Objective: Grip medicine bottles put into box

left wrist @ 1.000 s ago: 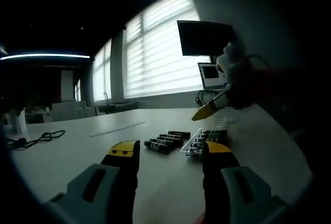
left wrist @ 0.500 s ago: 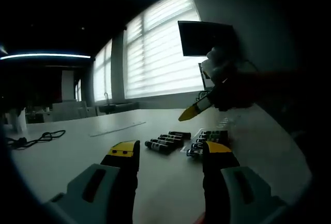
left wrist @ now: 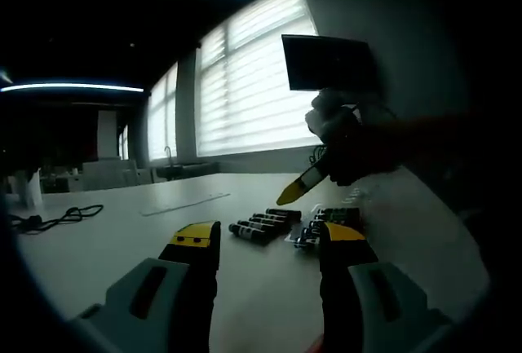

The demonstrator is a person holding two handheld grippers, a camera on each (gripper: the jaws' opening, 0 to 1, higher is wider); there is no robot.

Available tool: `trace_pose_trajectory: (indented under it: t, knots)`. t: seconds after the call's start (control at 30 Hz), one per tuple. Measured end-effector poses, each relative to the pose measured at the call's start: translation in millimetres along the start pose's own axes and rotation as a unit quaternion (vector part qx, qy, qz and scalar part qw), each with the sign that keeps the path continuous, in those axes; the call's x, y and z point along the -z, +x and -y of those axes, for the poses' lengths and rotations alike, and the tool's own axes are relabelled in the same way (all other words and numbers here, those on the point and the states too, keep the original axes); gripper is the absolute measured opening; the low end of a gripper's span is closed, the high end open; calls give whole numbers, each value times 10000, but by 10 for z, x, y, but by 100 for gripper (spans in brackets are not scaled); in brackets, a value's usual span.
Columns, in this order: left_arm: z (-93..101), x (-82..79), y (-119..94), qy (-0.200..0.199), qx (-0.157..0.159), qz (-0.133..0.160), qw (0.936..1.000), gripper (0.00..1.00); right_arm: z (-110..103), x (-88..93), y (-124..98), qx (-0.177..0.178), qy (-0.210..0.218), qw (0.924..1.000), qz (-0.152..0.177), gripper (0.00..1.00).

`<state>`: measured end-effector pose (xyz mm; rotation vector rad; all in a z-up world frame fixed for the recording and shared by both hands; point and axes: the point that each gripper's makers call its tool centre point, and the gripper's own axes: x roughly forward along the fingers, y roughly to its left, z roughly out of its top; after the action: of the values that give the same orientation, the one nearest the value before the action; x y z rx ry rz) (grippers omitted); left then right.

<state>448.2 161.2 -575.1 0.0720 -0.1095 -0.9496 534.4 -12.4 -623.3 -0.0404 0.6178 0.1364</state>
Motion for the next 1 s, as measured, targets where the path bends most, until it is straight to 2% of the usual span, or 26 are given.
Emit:
trace_pose_trajectory:
  t: [0.1, 0.63, 1.0]
  knots:
    - [-2, -3, -1, -7, -1, 10, 10000, 42, 29, 48, 49, 68, -106, 9997, -194, 10]
    - [-14, -14, -8, -36, -13, 47, 10000, 42, -18, 146, 159, 47, -236, 9988, -437, 8]
    - [-15, -12, -4, -32, -9, 47, 10000, 42, 60, 121, 125, 145, -49, 9993, -327, 7]
